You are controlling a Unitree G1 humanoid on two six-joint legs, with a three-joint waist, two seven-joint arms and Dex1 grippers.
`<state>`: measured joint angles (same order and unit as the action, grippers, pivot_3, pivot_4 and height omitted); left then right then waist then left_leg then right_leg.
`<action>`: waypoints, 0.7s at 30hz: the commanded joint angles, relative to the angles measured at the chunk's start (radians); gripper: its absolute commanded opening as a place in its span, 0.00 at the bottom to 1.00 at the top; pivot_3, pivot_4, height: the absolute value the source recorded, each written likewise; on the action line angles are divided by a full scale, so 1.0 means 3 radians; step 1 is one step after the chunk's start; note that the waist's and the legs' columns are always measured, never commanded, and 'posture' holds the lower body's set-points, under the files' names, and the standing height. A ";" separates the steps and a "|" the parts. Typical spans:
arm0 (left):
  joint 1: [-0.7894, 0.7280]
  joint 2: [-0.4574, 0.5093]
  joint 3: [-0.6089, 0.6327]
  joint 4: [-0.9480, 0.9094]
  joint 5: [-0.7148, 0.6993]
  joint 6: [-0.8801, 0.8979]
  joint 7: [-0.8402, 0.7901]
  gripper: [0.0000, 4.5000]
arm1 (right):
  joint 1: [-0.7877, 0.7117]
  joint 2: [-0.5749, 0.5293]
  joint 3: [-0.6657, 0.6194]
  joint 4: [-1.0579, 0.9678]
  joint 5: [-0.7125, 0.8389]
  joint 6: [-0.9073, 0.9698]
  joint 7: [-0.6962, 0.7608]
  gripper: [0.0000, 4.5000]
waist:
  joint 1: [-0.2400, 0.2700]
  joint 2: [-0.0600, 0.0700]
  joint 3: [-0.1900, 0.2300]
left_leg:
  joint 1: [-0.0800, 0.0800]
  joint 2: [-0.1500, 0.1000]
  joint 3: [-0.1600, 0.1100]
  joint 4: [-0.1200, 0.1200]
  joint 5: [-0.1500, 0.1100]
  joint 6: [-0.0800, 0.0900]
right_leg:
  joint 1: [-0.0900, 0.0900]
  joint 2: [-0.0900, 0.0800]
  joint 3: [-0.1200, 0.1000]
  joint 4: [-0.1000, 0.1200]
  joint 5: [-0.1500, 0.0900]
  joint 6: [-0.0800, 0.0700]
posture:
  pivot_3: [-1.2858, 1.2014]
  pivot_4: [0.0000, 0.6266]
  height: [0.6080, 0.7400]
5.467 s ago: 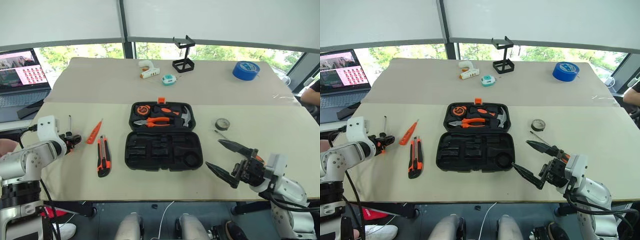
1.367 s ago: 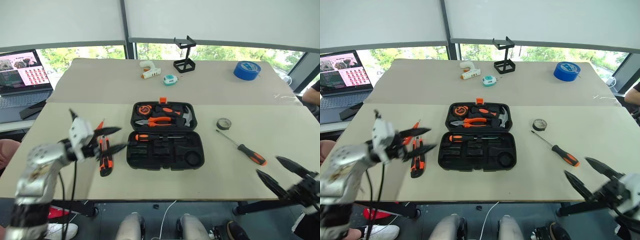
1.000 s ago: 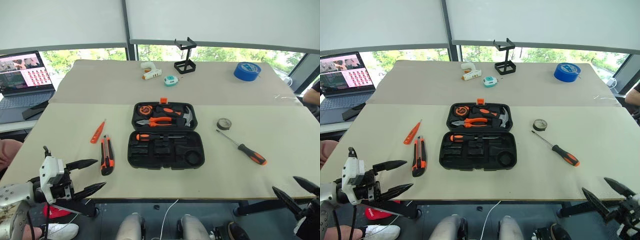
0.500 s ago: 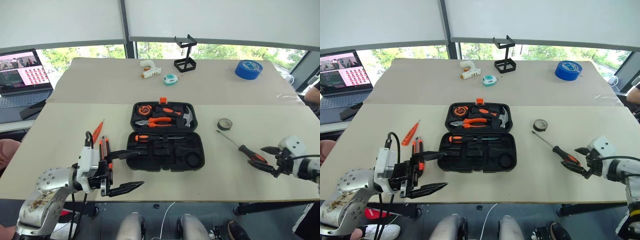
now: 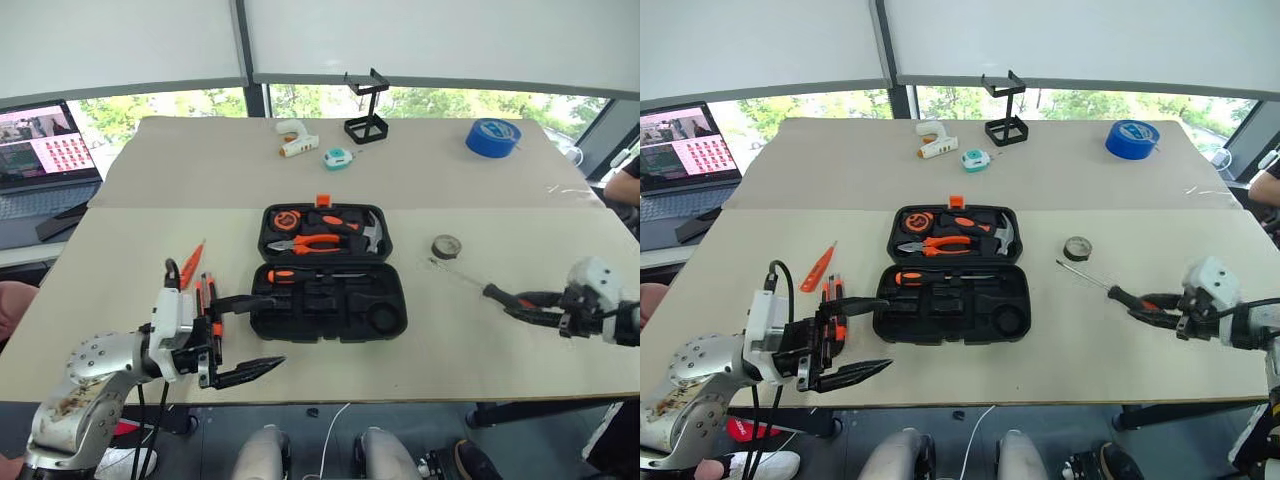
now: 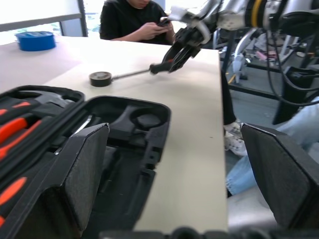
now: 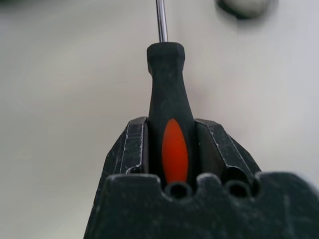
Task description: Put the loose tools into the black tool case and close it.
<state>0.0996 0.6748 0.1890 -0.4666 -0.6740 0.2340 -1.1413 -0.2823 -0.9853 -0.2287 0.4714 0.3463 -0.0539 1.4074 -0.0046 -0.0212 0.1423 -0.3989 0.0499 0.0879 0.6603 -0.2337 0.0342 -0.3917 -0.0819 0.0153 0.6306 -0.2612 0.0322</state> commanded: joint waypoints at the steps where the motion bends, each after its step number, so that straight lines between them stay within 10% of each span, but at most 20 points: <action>1: 0.0096 -0.0022 0.0254 -0.0008 -0.0118 -0.0041 0.0102 1.00 | 0.0071 -0.0020 -0.0035 -0.0902 0.0425 0.0264 0.0260 0.23 | -0.0018 0.0000 0.0000 | 0.0000 0.0002 -0.0002 0.0000 0.0000 0.0000 | 0.0001 0.0002 -0.0001 0.0000 0.0000 0.0000 | 0.52 0.24 1.00; 7: 0.0362 -0.0141 0.0498 0.0196 -0.0019 -0.0162 0.0271 1.00 | -0.0666 0.0355 0.0948 -0.1776 0.0062 0.1151 -0.0241 0.23 | -0.0055 -0.0002 0.0002 | 0.0004 0.0008 -0.0003 0.0000 -0.0002 -0.0006 | -0.0003 0.0003 0.0003 0.0005 0.0003 -0.0005 | 0.52 0.24 1.00; 21: 0.0540 -0.0209 0.0517 0.0150 0.0106 -0.0300 0.0415 1.00 | -0.1654 0.1055 0.2034 -0.0956 -0.1018 0.1009 -0.0464 0.23 | 0.0044 -0.0005 0.0003 | -0.0039 -0.0004 0.0003 0.0004 0.0000 -0.0007 | -0.0045 -0.0014 -0.0007 0.0006 0.0006 -0.0002 | 0.52 0.24 1.00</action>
<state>0.2533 0.6176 0.3358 -0.3819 -0.6455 0.1731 -1.0236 -0.7464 -0.6703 0.3860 0.1812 0.0596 0.2764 1.2652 0.0086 -0.0227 0.1433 -0.4107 0.0488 0.0889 0.6616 -0.2338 0.0320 -0.4054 -0.0862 0.0132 0.6324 -0.2592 0.0317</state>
